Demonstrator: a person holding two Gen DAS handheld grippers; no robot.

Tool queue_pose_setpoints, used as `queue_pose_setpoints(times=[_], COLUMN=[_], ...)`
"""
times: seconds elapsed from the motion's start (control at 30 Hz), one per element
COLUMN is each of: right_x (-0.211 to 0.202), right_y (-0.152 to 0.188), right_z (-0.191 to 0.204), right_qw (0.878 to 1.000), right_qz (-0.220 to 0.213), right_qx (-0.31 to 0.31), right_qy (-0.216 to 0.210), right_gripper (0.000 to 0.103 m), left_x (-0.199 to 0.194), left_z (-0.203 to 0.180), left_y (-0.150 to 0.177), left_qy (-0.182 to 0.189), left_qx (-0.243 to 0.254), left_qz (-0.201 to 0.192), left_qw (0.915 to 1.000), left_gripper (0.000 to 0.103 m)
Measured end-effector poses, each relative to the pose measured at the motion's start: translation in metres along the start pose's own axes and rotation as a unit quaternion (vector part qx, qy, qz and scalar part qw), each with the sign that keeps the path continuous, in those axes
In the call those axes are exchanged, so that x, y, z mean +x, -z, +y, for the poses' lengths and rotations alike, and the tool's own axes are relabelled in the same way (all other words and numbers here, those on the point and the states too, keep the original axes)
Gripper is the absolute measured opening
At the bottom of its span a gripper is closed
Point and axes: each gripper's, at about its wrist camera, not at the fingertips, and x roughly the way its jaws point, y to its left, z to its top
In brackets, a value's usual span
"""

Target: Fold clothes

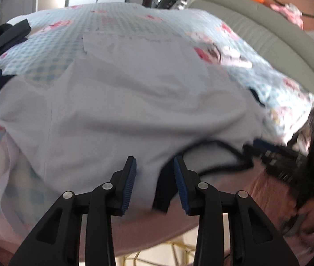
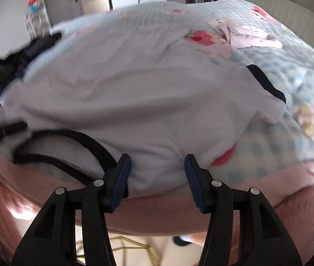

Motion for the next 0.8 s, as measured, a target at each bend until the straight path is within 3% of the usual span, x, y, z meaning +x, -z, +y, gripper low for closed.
queue_pose_setpoints(times=[0.1,0.17,0.2,0.3,0.43,0.57,0.63,0.73,0.8], right_x=[-0.003,0.012,0.02,0.018,0.019,0.0,-0.012,-0.008,0.014], right_y=[0.003,0.001,0.002,0.008,0.011,0.001,-0.007,-0.016,-0.012], right_z=[0.005,0.016,0.018,0.012,-0.003,-0.007,-0.006,0.0,0.007], right_qw=[1.0,0.999,0.998,0.998,0.997,0.998,0.997,0.998,0.999], right_qz=[0.002,0.022,0.036,0.049,0.075,0.033,0.0,-0.023,0.027], right_qx=[-0.007,-0.029,-0.034,-0.017,0.012,0.035,0.044,0.045,0.023], right_qy=[-0.004,0.018,0.031,0.04,0.029,-0.033,-0.059,-0.046,0.006], right_gripper=[0.061,0.062,0.062,0.048,0.047,0.049,0.051,0.058,0.057], left_x=[0.011,0.014,0.012,0.008,-0.003,-0.021,-0.024,0.0,0.017], left_z=[0.0,-0.003,-0.004,-0.005,0.007,0.01,0.011,0.014,0.018], left_y=[0.008,0.009,0.009,0.011,0.019,0.013,0.006,0.001,0.009], left_qy=[-0.026,-0.047,-0.05,-0.056,-0.021,0.027,0.041,0.009,-0.015], left_qx=[0.004,0.01,0.014,0.021,0.006,-0.009,-0.015,-0.023,-0.027], left_qz=[0.022,0.022,0.022,0.027,0.045,0.008,-0.01,0.03,0.081], left_qw=[0.9994,0.9986,0.9984,0.9979,0.9988,0.9996,0.999,0.9992,0.9962], left_gripper=[0.04,0.032,0.021,0.019,0.021,0.029,0.037,0.04,0.039])
